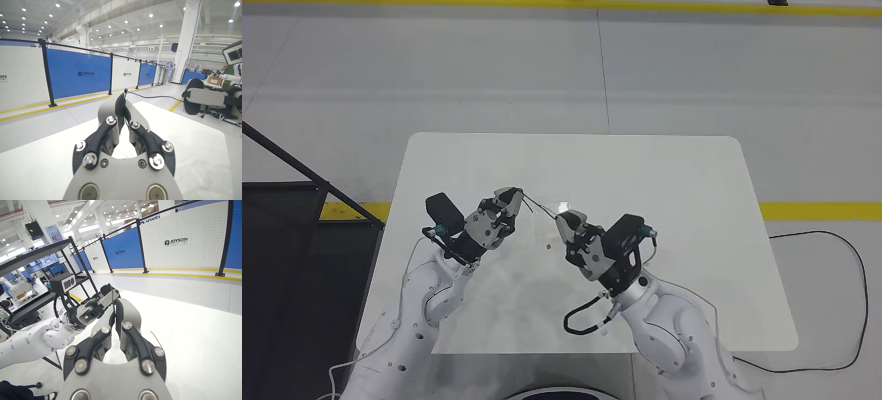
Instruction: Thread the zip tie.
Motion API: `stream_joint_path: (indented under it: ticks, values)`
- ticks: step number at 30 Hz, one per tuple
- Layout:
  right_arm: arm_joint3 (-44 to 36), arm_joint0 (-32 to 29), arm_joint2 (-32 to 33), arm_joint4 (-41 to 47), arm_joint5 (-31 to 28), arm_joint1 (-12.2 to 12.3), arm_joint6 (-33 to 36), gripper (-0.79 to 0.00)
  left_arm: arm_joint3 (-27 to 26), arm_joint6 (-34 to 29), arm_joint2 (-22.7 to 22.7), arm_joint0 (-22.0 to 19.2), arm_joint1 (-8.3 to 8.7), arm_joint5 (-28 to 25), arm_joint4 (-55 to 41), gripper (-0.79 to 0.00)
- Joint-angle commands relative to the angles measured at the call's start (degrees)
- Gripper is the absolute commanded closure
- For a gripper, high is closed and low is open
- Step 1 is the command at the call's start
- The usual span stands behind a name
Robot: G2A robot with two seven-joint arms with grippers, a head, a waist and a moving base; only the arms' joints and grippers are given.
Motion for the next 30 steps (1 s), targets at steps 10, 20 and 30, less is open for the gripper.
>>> stream_joint_path:
  ticks: [10, 20, 30]
  values:
    - [0.1, -0.5, 0.3, -0.2, -0.9, 0.1, -1.0, 0.000, 0.0, 0.0, 0.0, 0.0, 0.00, 0.0, 0.0, 0.000]
    - [0.0, -0.4, 0.0, -0.8, -1.0, 0.1, -0.5, 0.000, 0.0, 0.0, 0.0, 0.0, 0.00, 0.0, 0.0, 0.000]
    - [0.2, 0.2, -0.4, -0.4, -0.7, 0.0, -0.2, 0.000, 0.0, 0.0, 0.0, 0.0, 0.00, 0.0, 0.0, 0.000]
